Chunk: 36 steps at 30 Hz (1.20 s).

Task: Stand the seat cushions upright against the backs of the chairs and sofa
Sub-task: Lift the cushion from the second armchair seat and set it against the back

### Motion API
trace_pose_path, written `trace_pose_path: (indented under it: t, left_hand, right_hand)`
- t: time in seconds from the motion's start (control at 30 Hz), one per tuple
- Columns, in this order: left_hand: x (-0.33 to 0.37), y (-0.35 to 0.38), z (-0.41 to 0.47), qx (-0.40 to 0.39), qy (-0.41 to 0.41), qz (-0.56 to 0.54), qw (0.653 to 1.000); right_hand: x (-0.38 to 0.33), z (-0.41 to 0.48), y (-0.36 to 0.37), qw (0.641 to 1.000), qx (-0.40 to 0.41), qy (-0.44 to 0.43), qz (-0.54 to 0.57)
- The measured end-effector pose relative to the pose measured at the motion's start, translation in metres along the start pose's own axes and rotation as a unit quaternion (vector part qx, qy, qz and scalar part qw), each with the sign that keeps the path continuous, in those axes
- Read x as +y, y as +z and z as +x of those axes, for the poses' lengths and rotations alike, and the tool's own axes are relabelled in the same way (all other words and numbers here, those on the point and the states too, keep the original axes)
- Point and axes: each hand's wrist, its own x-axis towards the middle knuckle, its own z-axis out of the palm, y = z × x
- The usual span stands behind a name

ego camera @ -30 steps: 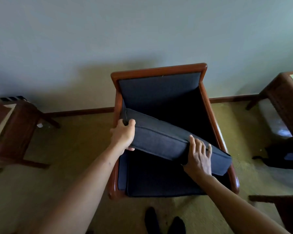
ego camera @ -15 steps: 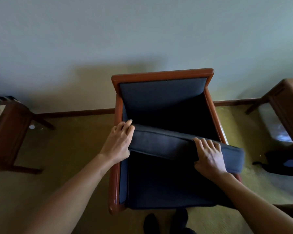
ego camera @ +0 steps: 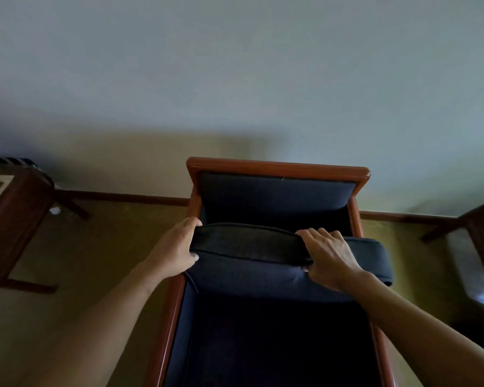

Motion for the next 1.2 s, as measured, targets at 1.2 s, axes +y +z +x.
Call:
trace_pose_path:
  t: [1.2]
  left_hand:
    - [0.028,0.055,0.176,-0.039,0.041,0.211,0.976]
  right_hand:
    - [0.051,0.138,0.070,0.989,0.025,0.140,0.038]
